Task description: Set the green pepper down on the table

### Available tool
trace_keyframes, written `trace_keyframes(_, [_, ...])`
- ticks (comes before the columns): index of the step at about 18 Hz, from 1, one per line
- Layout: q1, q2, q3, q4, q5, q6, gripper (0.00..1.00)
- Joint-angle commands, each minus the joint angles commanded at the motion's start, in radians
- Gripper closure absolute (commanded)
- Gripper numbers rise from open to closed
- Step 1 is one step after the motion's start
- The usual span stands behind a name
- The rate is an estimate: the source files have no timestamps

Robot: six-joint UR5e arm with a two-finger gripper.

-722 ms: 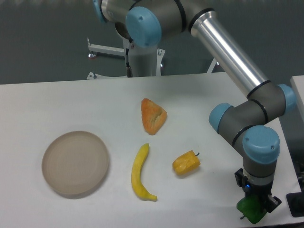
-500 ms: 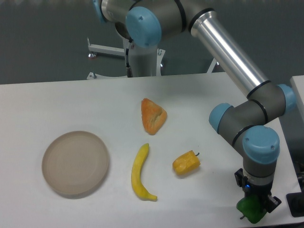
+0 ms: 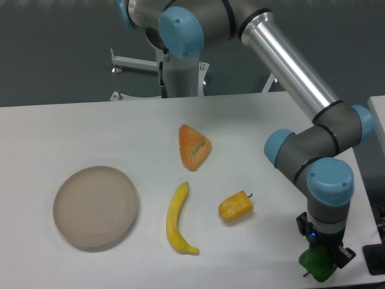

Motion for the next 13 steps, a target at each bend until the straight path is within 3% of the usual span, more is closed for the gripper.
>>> trace_keyframes(6, [0.0, 0.081, -0.058, -0.083, -0.046, 0.001, 0.66])
trace_keyframes(13, [0.041, 0.281, -0.325, -0.075, -0.124, 0.034, 0.66])
